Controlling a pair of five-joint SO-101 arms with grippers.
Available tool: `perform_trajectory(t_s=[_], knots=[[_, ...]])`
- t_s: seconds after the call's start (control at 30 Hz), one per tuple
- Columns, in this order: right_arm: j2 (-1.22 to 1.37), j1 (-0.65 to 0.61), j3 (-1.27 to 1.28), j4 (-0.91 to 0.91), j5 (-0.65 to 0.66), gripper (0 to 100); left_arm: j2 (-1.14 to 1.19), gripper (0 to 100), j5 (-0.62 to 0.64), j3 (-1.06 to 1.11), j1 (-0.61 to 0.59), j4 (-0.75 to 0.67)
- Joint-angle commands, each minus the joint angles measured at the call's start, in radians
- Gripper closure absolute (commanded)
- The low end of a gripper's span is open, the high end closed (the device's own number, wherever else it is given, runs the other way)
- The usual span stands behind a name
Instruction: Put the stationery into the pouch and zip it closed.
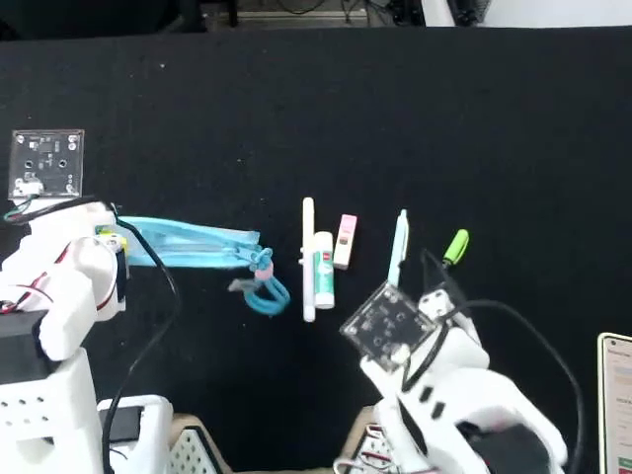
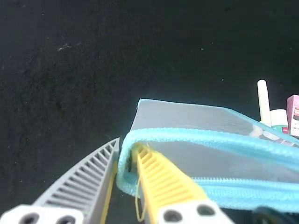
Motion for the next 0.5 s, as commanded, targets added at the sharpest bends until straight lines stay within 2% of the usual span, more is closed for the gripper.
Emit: perform_trajectory(t_s=[0.0, 0.13, 0.33, 0.47], knots=[[0.077, 0.012, 0.004, -0.038, 0.008, 66.9, 0.087, 91, -0.006, 0.038, 0.013, 0.018], [0.082, 0.012, 0.004, -0.037, 0.008, 66.9, 0.081, 89, -0.008, 0.038, 0.013, 0.017], [0.081, 0.012, 0.007, -0.037, 0.008, 66.9, 0.051, 97, 0.002, 0.021, 0.013, 0.015], [0.081, 0.012, 0.007, -0.037, 0.008, 66.9, 0.009, 97, 0.084, -0.070, 0.022, 0.017]])
